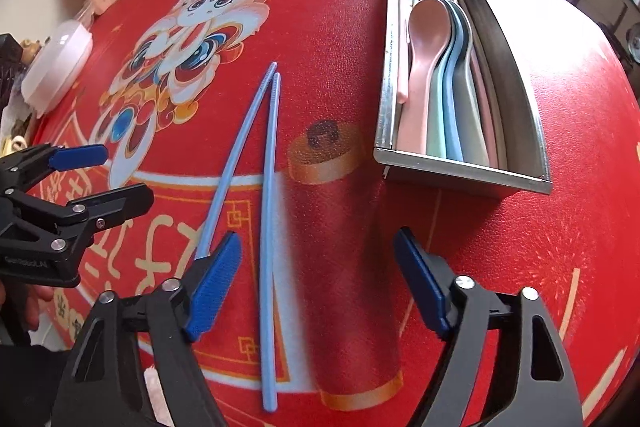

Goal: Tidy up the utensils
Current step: 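Move both tools back over the two blue chopsticks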

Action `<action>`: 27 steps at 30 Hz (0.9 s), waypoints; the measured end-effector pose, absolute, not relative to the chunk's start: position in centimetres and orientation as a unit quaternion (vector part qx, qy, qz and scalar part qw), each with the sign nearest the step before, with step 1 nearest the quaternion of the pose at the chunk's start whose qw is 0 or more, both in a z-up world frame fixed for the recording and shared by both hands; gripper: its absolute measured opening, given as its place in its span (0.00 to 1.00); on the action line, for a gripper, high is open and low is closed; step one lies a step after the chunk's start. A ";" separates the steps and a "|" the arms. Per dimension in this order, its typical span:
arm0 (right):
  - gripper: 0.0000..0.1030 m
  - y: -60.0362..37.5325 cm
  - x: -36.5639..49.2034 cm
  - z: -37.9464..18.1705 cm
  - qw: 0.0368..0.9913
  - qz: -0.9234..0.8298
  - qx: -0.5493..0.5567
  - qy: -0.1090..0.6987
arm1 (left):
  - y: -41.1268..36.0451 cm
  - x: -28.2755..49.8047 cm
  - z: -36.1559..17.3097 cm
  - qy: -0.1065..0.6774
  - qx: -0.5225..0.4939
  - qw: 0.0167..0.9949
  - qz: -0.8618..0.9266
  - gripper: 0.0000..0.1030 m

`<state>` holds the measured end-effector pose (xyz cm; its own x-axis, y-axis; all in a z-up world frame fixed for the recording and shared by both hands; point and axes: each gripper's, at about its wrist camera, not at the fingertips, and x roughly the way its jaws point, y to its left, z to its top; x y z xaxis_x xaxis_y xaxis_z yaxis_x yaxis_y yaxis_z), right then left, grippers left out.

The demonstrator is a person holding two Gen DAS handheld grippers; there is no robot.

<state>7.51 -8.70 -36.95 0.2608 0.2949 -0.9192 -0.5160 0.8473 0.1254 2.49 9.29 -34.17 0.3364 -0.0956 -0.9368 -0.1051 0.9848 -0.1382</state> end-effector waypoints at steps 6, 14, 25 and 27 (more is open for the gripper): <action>0.67 -8.2 7.4 -37.2 0.790 0.260 -0.113 0.544 | 9.5 2.4 -34.5 0.581 -0.101 0.808 0.008 0.94; 0.52 -7.9 7.3 -37.1 0.793 0.262 -0.133 0.534 | 8.9 2.4 -34.4 0.587 -0.089 0.804 0.020 0.94; 0.35 -8.4 7.1 -37.0 0.794 0.261 -0.137 0.531 | 5.4 3.7 -34.2 0.583 -0.088 0.805 -0.067 0.46; 0.32 -8.6 7.1 -37.0 0.794 0.262 -0.131 0.533 | 4.8 4.0 -34.1 0.584 -0.082 0.804 -0.079 0.40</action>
